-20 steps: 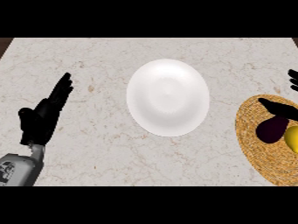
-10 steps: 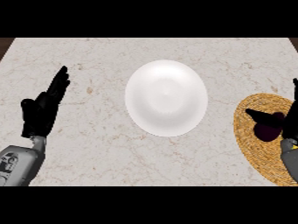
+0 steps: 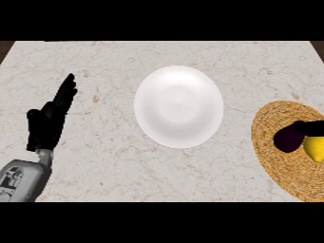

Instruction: Pick the lemon from the placemat and place it in the plate

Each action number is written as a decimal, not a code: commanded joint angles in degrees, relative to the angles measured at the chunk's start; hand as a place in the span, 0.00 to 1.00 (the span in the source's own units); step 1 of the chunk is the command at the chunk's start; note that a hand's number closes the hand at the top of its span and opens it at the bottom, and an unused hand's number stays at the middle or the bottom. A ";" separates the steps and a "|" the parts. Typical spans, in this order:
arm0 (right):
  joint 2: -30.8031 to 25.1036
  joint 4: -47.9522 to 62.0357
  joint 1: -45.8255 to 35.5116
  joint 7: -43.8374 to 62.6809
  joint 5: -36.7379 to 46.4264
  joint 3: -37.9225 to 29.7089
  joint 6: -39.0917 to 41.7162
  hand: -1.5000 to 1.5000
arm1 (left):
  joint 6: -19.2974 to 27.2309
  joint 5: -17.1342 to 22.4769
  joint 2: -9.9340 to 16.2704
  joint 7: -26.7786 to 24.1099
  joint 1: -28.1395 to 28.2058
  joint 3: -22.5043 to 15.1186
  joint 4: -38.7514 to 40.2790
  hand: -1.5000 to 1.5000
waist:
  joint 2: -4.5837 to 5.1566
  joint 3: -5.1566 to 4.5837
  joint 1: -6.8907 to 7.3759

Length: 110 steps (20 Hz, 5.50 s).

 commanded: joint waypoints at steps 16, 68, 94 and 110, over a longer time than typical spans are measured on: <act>-3.37 -2.34 0.81 14.04 -12.59 -7.30 24.28 0.00 | -4.26 -1.12 -1.69 -1.18 -2.43 3.34 2.79 0.50 | 0.58 0.29 1.15; 14.13 -28.90 20.69 -8.48 28.40 0.26 9.00 1.00 | -7.38 -11.00 -9.87 2.77 -0.77 9.79 -1.08 0.50 | 0.05 0.23 -0.65; 40.20 6.50 -20.39 -12.45 28.03 2.76 13.72 1.00 | -12.12 -11.22 -9.32 -2.29 -0.77 11.36 2.24 0.50 | 0.81 0.30 2.09; 43.11 43.91 -32.10 -17.58 10.28 9.53 -8.17 0.00 | -11.01 -12.88 -11.50 0.04 -2.56 10.44 1.72 0.50 | 0.88 0.34 2.98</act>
